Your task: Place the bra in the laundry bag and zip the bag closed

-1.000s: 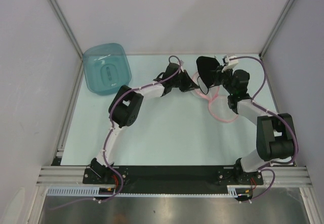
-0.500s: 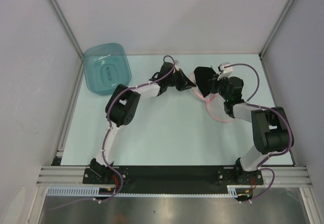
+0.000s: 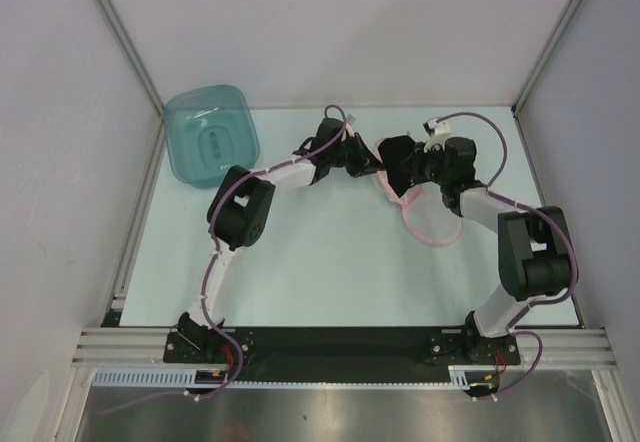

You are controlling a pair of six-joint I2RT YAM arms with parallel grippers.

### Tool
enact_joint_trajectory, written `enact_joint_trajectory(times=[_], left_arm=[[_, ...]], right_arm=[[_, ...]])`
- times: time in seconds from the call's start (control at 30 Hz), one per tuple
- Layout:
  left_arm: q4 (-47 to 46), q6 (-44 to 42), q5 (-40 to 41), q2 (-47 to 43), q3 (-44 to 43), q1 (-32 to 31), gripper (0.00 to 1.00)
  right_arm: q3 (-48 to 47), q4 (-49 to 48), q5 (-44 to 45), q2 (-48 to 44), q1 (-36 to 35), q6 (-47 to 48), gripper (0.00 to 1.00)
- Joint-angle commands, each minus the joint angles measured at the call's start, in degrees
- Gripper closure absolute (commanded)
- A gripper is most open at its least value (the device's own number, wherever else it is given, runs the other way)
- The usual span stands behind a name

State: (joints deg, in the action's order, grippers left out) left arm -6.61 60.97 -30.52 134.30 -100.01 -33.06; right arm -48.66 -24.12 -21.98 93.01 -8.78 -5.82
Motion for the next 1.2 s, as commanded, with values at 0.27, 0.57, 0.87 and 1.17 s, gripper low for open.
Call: enact_joint_trajectory(times=[0.27,0.57,0.87,1.17], left_arm=[[2.31,-6.74,-1.82,-8.17,0.69,-1.48,0.99],[8.36,-13.24,0.9,-10.46,1.31,-1.75,1.0],[17.59,-22.98,2.22,-12.3,-2.74,-0.87,0.96],[18.92,-27.22,5.12,-19.25,5.6,-0.69,0.79]], right_arm=[[-17.58,15.58,-12.12,15.61,1.65,-24.13,1.0],[-12.08,21.82,-8.0,7.9,-1.85,-16.61,1.0],[-4.6,23.15,0.44,-0.55,-5.72,-5.26,1.0],[-2.66,23.77,5.01,-4.24,-8.36,-0.15,1.0]])
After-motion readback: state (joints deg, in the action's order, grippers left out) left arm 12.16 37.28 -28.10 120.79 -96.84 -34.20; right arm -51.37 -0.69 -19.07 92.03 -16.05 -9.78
